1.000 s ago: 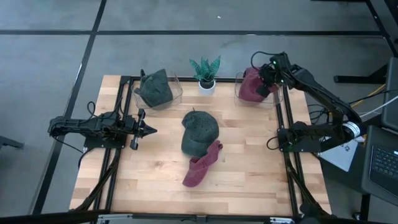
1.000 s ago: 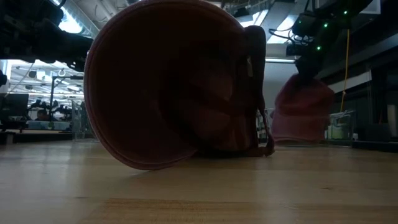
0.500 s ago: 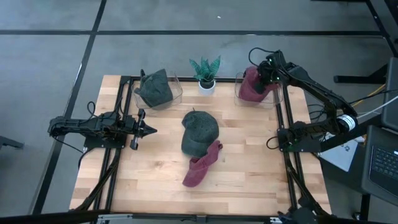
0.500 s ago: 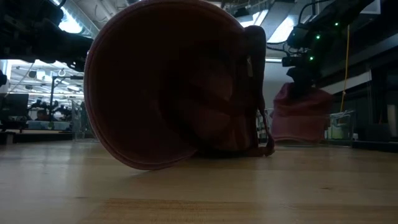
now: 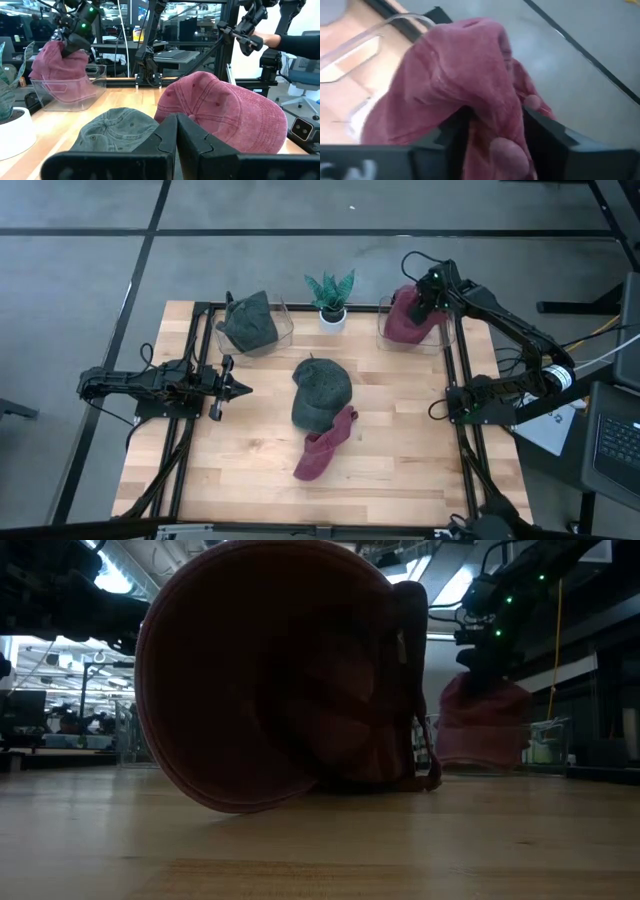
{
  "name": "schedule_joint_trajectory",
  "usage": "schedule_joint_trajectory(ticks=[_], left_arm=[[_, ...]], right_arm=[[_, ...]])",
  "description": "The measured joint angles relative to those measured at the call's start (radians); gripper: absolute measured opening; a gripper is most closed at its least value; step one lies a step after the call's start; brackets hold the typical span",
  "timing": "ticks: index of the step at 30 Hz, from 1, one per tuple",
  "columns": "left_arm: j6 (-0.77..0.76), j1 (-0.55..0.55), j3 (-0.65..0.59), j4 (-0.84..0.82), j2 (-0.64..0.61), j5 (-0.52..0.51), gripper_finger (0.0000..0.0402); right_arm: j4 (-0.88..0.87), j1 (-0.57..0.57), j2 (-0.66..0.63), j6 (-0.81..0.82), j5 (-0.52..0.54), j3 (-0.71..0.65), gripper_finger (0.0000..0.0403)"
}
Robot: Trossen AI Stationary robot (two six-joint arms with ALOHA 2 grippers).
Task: Pick & Place hat
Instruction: Put the right red cap into the right transparent bin
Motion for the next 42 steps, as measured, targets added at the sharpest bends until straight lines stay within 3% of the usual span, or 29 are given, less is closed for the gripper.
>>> schedule_joint_trajectory(ticks=[7, 15, 20, 26, 28, 42], left_arm=[[0.0, 0.0, 0.0, 0.0, 0.0, 0.0, 0.0006], [0.0, 0.0, 0.0, 0.0, 0.0, 0.0, 0.0006], [0.0, 0.0, 0.0, 0.0, 0.0, 0.0, 0.0006], [0.0, 0.0, 0.0, 0.0, 0.0, 0.0, 0.0006], [0.0, 0.0, 0.0, 0.0, 0.0, 0.0, 0.0006], [0.0, 0.0, 0.0, 0.0, 0.0, 0.0, 0.0006]], right_arm=[[-0.028, 0.0, -0.009, 0.019, 0.013, 0.076, 0.0247], [-0.182, 0.0, -0.01, 0.08, 0.013, 0.243, 0.0252], [-0.244, 0.001, -0.01, 0.11, 0.004, 0.29, 0.0196], [-0.338, 0.005, -0.01, 0.114, -0.102, 0.291, 0.0045], [-0.367, 0.013, -0.01, 0.103, -0.106, 0.291, 0.0013], [-0.369, 0.015, 0.015, 0.144, -0.056, 0.29, 0.0004]])
